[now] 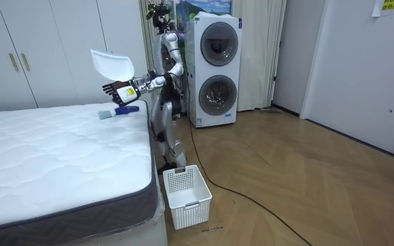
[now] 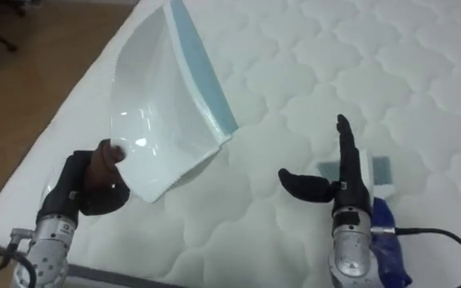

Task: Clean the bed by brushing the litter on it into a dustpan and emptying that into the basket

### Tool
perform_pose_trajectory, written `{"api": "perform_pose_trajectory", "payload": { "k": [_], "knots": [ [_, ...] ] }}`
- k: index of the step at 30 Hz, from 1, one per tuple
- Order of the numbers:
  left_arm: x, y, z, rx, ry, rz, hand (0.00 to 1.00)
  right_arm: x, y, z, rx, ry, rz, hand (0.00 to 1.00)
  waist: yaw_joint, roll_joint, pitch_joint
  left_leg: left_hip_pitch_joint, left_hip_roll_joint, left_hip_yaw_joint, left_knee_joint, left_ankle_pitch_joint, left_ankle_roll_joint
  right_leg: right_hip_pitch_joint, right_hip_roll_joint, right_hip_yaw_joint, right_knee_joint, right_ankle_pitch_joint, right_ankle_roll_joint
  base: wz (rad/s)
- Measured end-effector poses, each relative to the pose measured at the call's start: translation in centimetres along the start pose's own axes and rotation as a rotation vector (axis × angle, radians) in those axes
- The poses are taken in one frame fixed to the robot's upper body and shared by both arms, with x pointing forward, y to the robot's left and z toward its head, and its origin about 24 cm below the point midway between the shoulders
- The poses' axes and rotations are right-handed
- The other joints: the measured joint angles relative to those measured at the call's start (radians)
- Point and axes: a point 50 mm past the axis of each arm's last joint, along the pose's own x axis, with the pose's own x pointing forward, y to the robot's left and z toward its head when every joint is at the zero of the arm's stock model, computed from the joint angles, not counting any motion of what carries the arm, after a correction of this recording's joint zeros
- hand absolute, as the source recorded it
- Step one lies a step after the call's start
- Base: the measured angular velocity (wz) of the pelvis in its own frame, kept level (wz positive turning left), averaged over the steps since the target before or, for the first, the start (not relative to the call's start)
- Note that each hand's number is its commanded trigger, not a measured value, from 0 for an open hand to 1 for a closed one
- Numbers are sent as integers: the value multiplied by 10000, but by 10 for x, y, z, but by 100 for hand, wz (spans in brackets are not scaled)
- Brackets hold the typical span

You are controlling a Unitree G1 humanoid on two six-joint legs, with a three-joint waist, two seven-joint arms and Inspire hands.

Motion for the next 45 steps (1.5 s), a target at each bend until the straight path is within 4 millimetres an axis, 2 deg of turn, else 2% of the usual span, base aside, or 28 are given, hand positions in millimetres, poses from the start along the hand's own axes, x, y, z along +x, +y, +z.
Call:
{"api": "perform_pose_trajectory", "payload": {
  "k": [1, 3, 8, 11, 12, 13, 14, 18, 21, 24, 26, 30, 32, 33, 35, 40, 42, 45],
  "knots": [
    [0, 0, 0, 14, -1, -7, 100, -2, 0, -2, -12, 79, -25, 0, -39, 26, -18, 107, 20, 131, -96, -50, 69, 47, -25, -101, -20, -4, 23, -60],
    [0, 0, 0, 7, -25, -7, 100, -5, 0, -5, -29, 204, -11, 0, -27, -33, 7, 485, -62, 585, -487, -60, 107, 87, -238, -697, -60, -22, 31, -53],
    [-1, -1, 0, -13, -33, -280, 100, -7, -1, -8, -64, 282, -69, 0, -147, -36, 10, 682, -164, 878, -579, -62, 168, 71, -273, -676, -108, -61, 96, -26],
    [-2, -2, -1, 12, -18, -298, 100, -7, 0, -8, -47, 291, 17, 0, -103, -31, 12, 702, -174, 1084, -590, -63, 169, 15, -339, -861, -132, -79, 91, -21],
    [-2, -2, -1, 15, -1, -336, 85, -7, 0, -8, -29, 291, 88, 0, -120, -38, 16, 725, -176, 1254, -597, -63, 169, -32, -382, -952, -86, -112, 86, -14],
    [-2, -2, -2, 12, 3, -363, 51, -7, 1, -7, -23, 279, 148, 0, -113, -55, 24, 751, -185, 1357, -599, -68, 175, -80, -403, -974, -4, -138, 82, -23],
    [-3, -2, -3, 16, 39, -414, 0, -7, 2, -7, -10, 283, 282, 0, -93, -50, 39, 817, -201, 1485, -622, -72, 179, -102, -434, -1024, 62, -175, 78, -29],
    [-5, -3, -5, 21, 150, -493, 0, -8, 6, -7, 24, 298, 671, 0, -80, -89, 78, 1066, -169, 1833, -767, -73, 178, -72, -435, -1148, 61, -186, 42, -22],
    [-5, -4, -6, -13, 176, -512, 0, -8, 6, -8, 75, 336, 748, 0, -100, -175, 135, 1082, -171, 1866, -811, -73, 179, -78, -386, -1098, 54, -152, -2, -7],
    [-6, -4, -8, -2, 266, -515, 0, -8, 7, -8, 69, 338, 793, 0, -20, -204, 143, 1149, -151, 1912, -1003, -61, 159, -48, -221, -883, -98, -13, -56, -20],
    [-7, -4, -9, 0, 328, -540, 0, -8, 7, -8, 40, 359, 877, 0, -21, -195, 142, 1178, -131, 1947, -1130, -41, 123, -37, -174, -896, -190, 54, -78, -11],
    [-13, -9, -28, 11, 1134, -707, 0, -9, 9, -13, -206, 585, 1160, 0, 6, -187, 126, 1226, -51, 2159, -1270, 5, 48, -28, -85, -929, -372, 118, -144, -12],
    [-19, -10, -34, 27, 1384, -752, 0, -10, 10, -17, -283, 708, 1219, 0, 7, -215, 112, 1213, -18, 2266, -1252, 16, 28, -22, -77, -1112, -487, 138, -179, -14],
    [-20, -10, -35, 38, 1427, -778, 0, -11, 10, -19, -427, 786, 1258, 0, -12, -213, 111, 1196, 27, 2257, -1251, 16, 26, 46, -101, -1314, -634, 159, -207, -3],
    [-20, -10, -35, 139, 1417, -805, 0, -12, 10, -21, -482, 909, 1327, 0, -23, -230, 100, 1209, 58, 2262, -1259, 24, 11, 104, -96, -1421, -726, 170, -219, 3],
    [-24, -12, -44, 179, 1789, -1001, 0, -12, 7, -24, -543, 1008, 1252, 0, -20, -189, 68, 1358, 119, 2266, -1287, 43, -21, 366, -48, -1458, -929, 188, -236, 0],
    [-32, -15, -61, 439, 2511, -1204, 0, -15, 5, -35, -1100, 1368, 1264, 0, -37, -184, -41, 1412, 192, 2270, -1288, 45, -25, 479, -30, -1476, -1067, 186, -234, 2],
    [-50, -17, -86, 622, 3624, -1416, 0, -25, 1, -54, -1533, 2102, 1214, 0, -38, -227, -68, 1440, 197, 2278, -1287, 47, -28, 620, 11, -1472, -1252, 214, -237, 2]
  ]
}}
